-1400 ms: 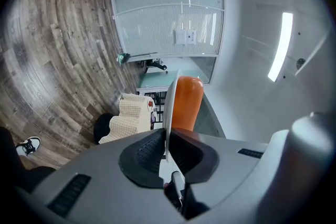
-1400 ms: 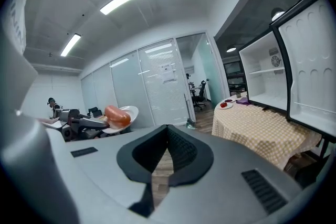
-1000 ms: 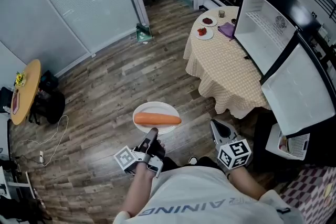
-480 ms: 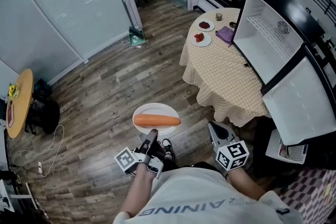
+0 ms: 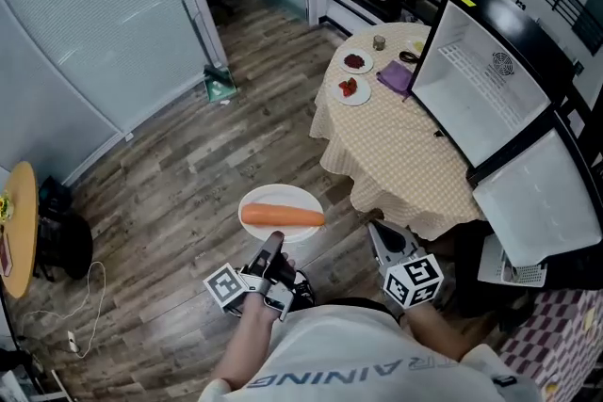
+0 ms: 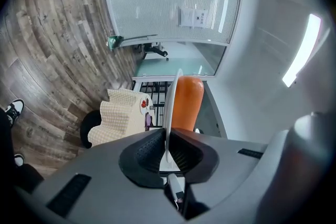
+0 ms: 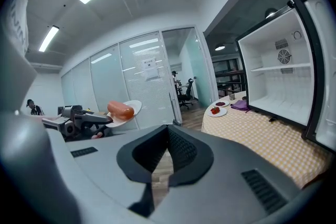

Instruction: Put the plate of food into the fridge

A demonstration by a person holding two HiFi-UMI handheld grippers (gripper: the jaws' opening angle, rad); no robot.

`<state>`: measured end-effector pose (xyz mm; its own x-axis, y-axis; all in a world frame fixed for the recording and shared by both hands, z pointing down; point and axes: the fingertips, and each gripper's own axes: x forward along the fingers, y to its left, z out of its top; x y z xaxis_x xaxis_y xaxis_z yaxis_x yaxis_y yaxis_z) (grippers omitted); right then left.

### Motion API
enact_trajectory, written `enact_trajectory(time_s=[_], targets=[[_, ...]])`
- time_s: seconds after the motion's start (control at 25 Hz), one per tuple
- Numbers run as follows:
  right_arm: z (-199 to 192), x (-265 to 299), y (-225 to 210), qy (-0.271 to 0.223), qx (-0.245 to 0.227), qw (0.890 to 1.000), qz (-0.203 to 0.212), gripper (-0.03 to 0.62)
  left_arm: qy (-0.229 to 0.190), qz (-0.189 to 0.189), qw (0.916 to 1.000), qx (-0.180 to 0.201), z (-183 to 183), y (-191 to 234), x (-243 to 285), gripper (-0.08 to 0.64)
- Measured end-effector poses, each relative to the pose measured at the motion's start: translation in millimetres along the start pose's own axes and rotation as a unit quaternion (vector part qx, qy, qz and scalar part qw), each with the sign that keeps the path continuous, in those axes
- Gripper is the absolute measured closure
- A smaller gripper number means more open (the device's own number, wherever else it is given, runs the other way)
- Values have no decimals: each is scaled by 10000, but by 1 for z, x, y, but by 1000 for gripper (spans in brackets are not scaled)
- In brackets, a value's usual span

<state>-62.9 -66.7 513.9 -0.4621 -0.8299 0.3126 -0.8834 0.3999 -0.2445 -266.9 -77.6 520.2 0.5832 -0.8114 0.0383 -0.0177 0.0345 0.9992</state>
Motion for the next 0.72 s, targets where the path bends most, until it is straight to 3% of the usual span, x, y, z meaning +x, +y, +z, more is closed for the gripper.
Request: enact_trajectory(time_s=[0.44, 0.72], targets=[[11, 53, 15, 109, 114, 9983, -567, 572, 576, 62, 9983, -109, 63, 10, 35, 532], [14, 69, -4, 131, 259, 9955, -901, 572, 954, 59, 9954, 18, 74, 12, 72, 532]])
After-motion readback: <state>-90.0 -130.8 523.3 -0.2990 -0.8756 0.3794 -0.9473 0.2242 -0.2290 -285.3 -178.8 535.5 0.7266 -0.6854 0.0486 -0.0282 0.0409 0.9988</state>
